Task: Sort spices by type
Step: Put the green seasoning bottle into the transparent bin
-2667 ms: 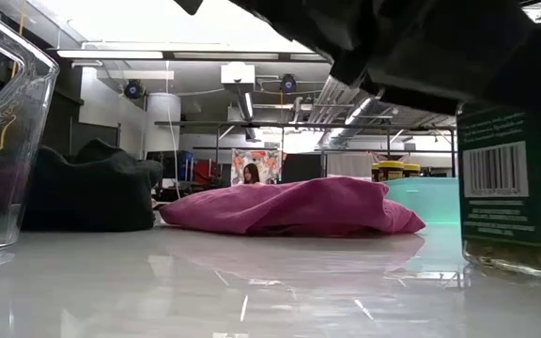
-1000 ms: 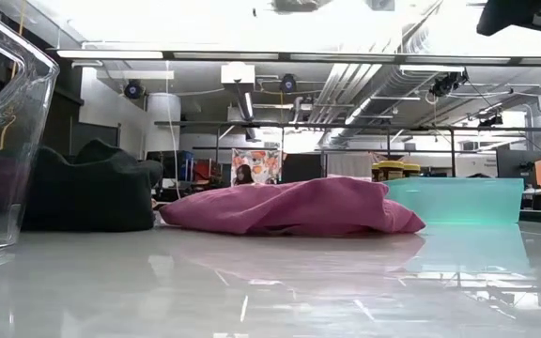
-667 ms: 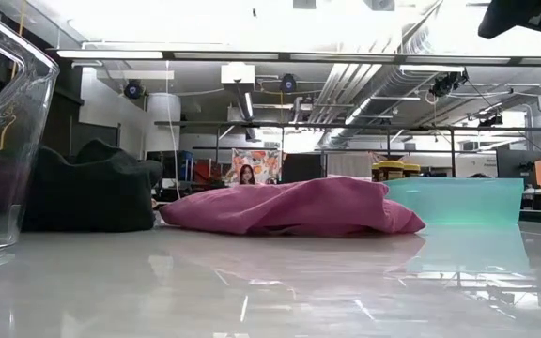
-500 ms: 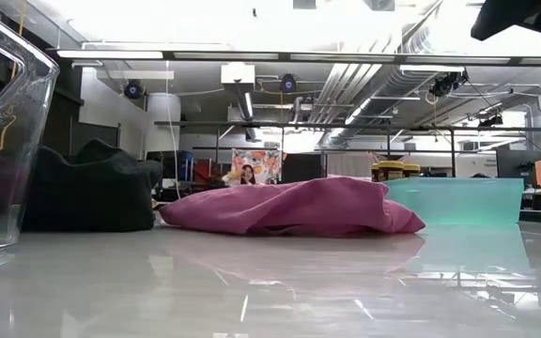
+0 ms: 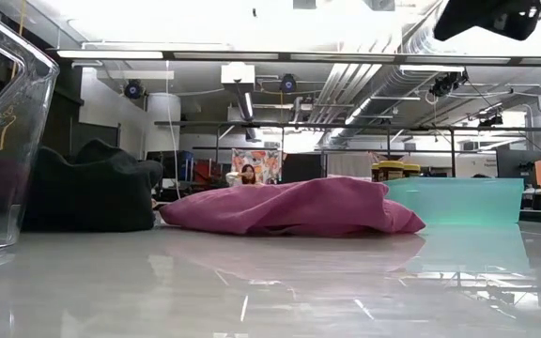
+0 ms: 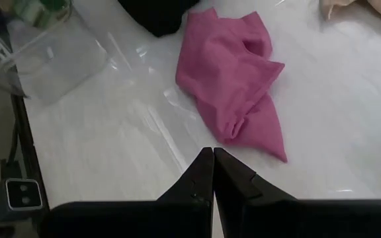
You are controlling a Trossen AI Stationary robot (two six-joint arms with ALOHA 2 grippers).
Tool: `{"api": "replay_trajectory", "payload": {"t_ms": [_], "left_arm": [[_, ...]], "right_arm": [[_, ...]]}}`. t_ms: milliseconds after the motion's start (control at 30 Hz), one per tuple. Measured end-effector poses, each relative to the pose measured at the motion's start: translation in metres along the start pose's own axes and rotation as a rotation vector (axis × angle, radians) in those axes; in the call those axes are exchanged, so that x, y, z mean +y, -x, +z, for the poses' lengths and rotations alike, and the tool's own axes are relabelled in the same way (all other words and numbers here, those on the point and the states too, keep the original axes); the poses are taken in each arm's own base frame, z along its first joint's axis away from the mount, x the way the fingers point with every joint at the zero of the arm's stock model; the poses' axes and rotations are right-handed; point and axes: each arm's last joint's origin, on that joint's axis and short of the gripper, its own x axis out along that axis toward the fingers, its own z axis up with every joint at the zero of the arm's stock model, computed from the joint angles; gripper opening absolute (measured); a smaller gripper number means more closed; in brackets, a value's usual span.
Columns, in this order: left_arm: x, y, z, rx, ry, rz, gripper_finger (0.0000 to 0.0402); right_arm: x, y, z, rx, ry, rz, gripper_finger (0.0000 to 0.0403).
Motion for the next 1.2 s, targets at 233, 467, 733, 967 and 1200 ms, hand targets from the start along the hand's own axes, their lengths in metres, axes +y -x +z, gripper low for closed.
{"api": "replay_trajectory", "payload": {"t_ms": [233,467,733,967,1200], "left_arm": [[0.020,-0.010,-0.007,-0.086,0.178,-0.082,0.0152],[0.054,-0.025,-0.021,-0.070,0.119,-0.248,0.0152],[0.091,-0.041,-0.034,-0.015,0.012,-0.411,0.0152],[0.094,-0.043,-0.037,0.015,-0.108,-0.493,0.0152],[0.096,-0.045,-0.039,0.028,-0.151,-0.467,0.0278]], "right_arm": [[-0.001,-0.007,0.011,0.000,-0.004,0.030,0.0000],[-0.003,-0.010,0.017,0.012,-0.008,0.037,0.0000],[-0.003,-0.011,0.017,0.012,-0.029,0.038,0.0000],[-0.003,-0.011,0.017,0.012,-0.037,0.038,0.0000],[-0.004,-0.011,0.017,0.013,-0.036,0.037,0.0000]]}}
